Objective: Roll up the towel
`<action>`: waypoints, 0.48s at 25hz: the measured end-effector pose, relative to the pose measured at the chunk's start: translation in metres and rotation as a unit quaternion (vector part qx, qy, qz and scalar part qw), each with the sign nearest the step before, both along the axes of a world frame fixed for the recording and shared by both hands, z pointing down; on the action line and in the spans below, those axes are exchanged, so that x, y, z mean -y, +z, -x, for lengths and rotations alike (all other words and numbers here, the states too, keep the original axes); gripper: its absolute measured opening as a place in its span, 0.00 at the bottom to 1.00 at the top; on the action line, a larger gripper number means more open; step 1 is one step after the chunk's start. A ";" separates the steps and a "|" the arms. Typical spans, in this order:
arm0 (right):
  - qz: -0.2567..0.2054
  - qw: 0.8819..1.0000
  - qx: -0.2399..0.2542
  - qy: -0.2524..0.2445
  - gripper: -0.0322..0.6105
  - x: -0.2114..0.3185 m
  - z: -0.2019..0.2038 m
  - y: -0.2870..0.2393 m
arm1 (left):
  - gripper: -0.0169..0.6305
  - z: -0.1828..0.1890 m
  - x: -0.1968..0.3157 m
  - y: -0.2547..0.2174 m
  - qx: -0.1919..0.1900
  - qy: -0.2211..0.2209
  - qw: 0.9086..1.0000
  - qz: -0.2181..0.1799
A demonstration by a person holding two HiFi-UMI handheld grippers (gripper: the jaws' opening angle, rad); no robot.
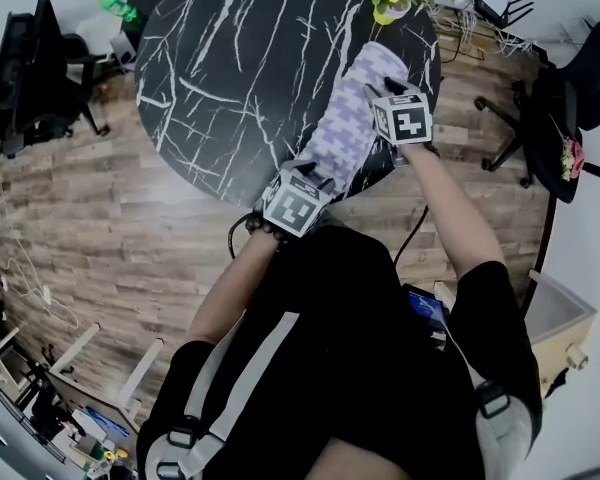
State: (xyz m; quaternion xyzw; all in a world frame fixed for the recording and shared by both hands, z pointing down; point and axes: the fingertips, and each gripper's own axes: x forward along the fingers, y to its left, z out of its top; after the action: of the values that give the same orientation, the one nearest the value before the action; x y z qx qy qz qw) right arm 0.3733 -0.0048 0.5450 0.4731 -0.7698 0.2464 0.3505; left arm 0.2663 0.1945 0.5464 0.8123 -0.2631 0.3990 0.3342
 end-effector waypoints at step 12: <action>0.016 0.999 0.003 0.034 0.35 -0.028 -0.041 0.017 | 0.35 -0.035 -0.020 0.015 -0.006 0.018 1.000 0.003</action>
State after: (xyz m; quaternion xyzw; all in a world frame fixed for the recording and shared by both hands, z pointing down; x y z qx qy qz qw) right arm 0.4139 0.0237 0.5619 0.4927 -0.7502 0.2717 0.3473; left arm 0.3018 0.2148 0.5615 0.8181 -0.2453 0.4009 0.3315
